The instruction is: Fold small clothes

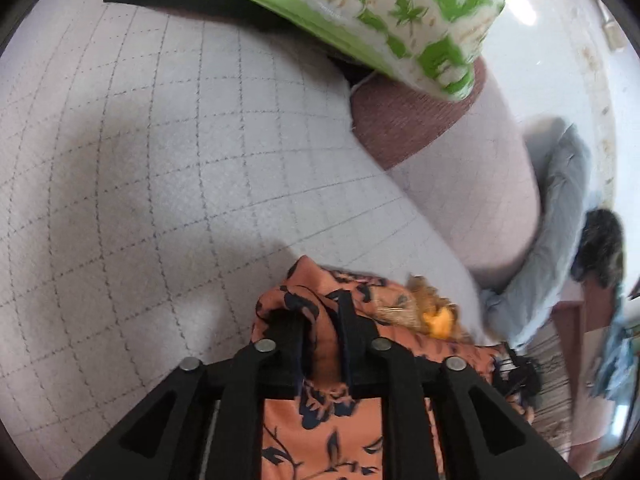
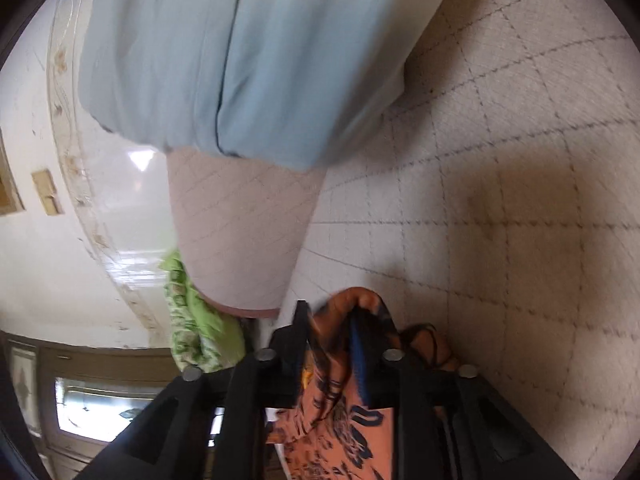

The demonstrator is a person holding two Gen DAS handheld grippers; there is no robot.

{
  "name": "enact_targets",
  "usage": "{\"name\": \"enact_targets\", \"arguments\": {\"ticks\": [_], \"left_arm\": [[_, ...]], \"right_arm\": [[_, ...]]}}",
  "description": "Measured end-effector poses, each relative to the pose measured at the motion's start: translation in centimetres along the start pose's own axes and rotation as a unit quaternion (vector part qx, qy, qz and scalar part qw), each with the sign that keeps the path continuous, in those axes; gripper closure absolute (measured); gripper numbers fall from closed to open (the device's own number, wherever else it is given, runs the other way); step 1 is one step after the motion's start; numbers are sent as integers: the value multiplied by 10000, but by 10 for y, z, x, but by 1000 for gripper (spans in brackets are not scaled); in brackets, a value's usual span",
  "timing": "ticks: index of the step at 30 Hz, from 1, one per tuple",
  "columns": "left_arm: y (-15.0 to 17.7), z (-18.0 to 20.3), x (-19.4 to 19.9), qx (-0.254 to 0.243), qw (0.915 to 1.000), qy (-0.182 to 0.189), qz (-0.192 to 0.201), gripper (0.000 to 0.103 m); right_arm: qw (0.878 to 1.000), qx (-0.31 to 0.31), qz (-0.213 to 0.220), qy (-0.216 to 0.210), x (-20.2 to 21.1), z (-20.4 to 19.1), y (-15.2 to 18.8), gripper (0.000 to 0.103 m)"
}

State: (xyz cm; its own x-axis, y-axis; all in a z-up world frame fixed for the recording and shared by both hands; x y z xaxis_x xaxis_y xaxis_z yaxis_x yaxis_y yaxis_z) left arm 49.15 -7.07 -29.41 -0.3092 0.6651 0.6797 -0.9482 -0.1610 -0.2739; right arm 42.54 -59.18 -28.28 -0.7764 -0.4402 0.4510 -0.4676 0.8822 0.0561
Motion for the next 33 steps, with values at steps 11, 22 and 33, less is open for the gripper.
{"name": "enact_targets", "arguments": {"ticks": [11,22,33], "left_arm": [[38,47,75,-1049,9898,15,961,33],[91,54,-38,-1473,9854,-753,-408,33],[-6,52,-43,-552,9904,-991,784,33]], "right_arm": [[9831,1764,485,97,76,-69,58,28],[8943,3768,-1354,2000,-88,-39,217,62],[9400,3051,-87,1526,-97,-84,115,63]]}}
Point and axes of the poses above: each gripper's, at about its wrist camera, not at the fingertips, and x roughly against the way its jaws point, z to its right, y to its underside, the point moved 9 cm from there along -x, roughly the way its jaws point, and after that the axes turned 3 degrees about y, right-handed, at the moved point
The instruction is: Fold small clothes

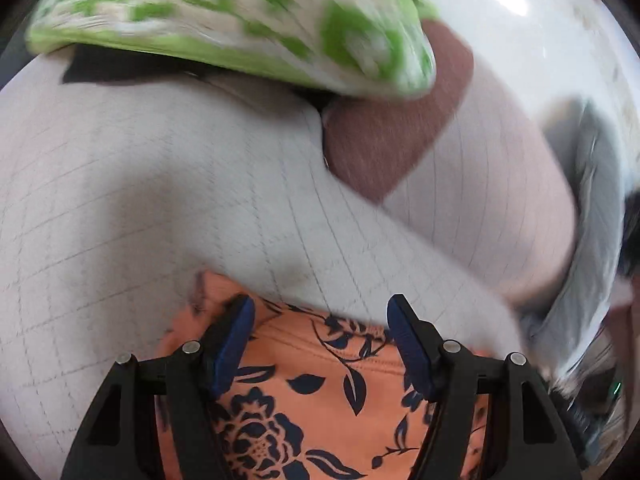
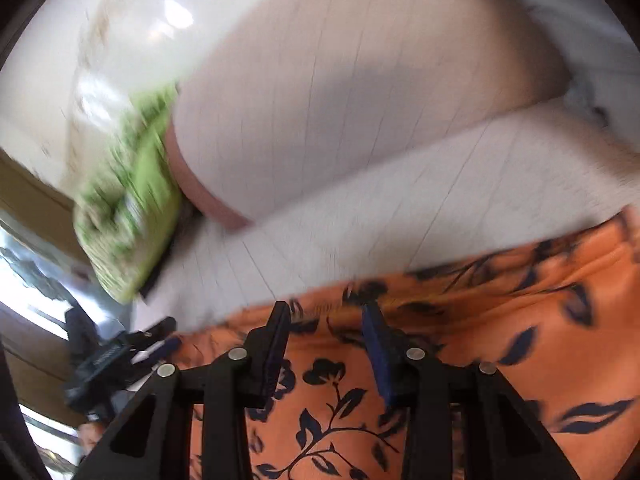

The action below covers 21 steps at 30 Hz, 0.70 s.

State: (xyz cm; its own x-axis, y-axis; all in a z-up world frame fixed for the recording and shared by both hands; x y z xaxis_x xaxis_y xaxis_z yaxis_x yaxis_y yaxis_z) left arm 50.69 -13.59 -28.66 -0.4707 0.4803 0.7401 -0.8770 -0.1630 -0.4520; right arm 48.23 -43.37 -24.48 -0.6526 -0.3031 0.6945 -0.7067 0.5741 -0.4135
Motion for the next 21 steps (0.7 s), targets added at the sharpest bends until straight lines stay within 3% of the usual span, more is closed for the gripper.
{"name": "enact_targets", "arguments": {"ticks": [2,5,12,16,18,21], "left_arm": [[12,-7,9,-156,9997,-27,-192,33],[50,-15,32,-626,9971,-13,-432,33],[111,-67,55,-1104,9849,-1185,-604,33],[128,-75,68,-1546,9764,-1426,-495,31],[131,-79,82,-1396,9792,-1376,-517,31],[130,-82,110,-1099,9860,-1227,-239,31]], "right_arm": [[9998,47,175,-74,26,10,3,62],[9996,189,-3,-200,55,20,29,62],[9955,698,-499,394,81,44,103,62],[9925,706,-664,741,90,77,142,62],[9923,791,-589,753,105,84,151,62],[9947,434,-739,560,129,86,158,59]]}}
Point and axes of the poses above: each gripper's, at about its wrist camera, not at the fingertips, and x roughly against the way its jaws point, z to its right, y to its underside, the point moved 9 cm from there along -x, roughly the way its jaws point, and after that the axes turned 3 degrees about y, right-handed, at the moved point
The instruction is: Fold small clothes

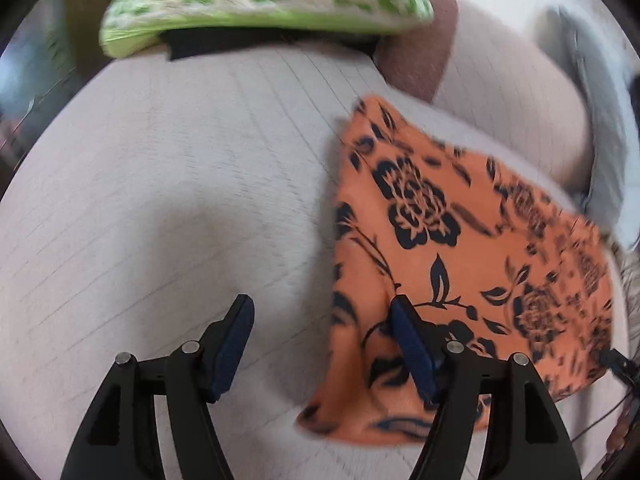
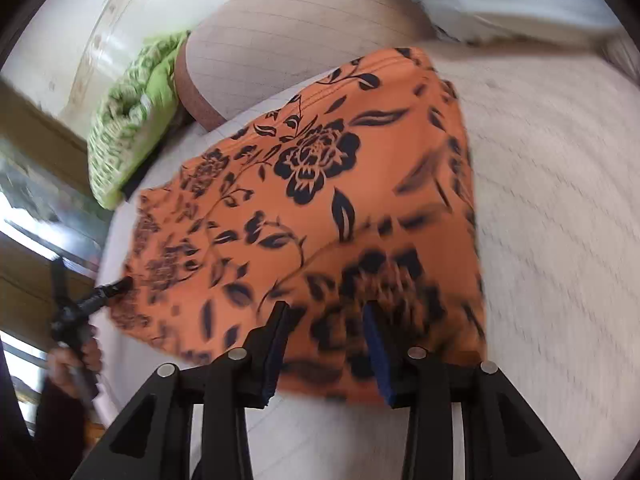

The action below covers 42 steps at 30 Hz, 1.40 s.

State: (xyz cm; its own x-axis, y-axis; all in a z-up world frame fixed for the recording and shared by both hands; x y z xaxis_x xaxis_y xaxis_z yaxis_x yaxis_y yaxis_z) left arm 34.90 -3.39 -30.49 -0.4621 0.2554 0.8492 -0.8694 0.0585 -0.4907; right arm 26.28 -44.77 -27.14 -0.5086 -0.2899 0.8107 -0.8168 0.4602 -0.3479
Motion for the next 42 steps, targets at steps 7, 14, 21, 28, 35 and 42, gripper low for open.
{"name": "enact_targets", "arguments": {"ticks": [7,14,21,28,35,42], "left_arm": [[62,3,41,443,9944,909,-294,30],[105,24,37,1499,9732,1648,-562,25],[81,28,16,2428,9534,1784,-140,15],[54,37,-2,2757,9421,1904,100,10],[39,44,-15,2680,9440,1905,291,11],[35,35,-29,2811,9459,1581,349,72]], "right_arm": [[9848,-1299,596,-984,68,33,14,40],[9638,-2186,443,-1462,63,43,43,39],[9399,-3081,440,-1406,25,63,53,35],[9357,-3130,722,-1458,4,59,33,34],[9379,-2946,1047,-1500,-6,46,11,32],[9539,-2511,1187,-1137,-26,36,-6,79]]}}
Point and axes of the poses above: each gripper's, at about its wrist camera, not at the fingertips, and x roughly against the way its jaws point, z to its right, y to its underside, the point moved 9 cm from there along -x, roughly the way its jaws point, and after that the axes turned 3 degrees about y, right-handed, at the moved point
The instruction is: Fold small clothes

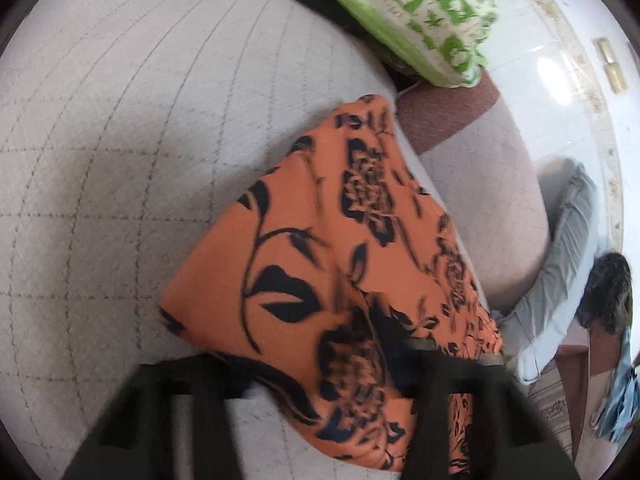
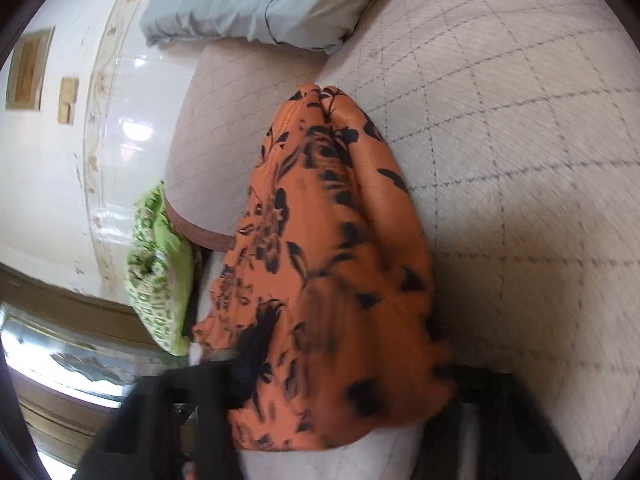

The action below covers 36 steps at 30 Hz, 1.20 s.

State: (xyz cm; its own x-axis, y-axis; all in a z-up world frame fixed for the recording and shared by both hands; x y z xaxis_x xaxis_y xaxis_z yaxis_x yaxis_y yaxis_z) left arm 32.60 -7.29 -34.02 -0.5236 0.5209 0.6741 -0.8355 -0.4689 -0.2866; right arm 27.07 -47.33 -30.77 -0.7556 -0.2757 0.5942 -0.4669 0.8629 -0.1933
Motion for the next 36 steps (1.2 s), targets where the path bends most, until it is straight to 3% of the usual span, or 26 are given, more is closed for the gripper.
{"name": "enact_targets", "arguments": {"ticks": [4,10,17,29,32,36], "left_arm": [[-1,-4,-2,142,9998,140,2,84],[3,8,24,-113,9994,339,18,87],[34,1,84,-592,9980,192,-97,87],[162,-87,181,-863,9950,-105,-486,87],[170,-107,177,-623,9967,-3,-514,85],[165,-111,180,-342,9976,148,-590,78]], "right_arm": [[9998,-108,-48,-168,-3,1,-1,83],[9995,32,102,-301,15,-11,5,87],[9986,492,161,-84,63,-27,42,88],[9986,104,-500,119,168,47,146,88],[9974,80,-663,255,172,69,164,87],[9953,-161,-910,289,172,92,174,75]]}}
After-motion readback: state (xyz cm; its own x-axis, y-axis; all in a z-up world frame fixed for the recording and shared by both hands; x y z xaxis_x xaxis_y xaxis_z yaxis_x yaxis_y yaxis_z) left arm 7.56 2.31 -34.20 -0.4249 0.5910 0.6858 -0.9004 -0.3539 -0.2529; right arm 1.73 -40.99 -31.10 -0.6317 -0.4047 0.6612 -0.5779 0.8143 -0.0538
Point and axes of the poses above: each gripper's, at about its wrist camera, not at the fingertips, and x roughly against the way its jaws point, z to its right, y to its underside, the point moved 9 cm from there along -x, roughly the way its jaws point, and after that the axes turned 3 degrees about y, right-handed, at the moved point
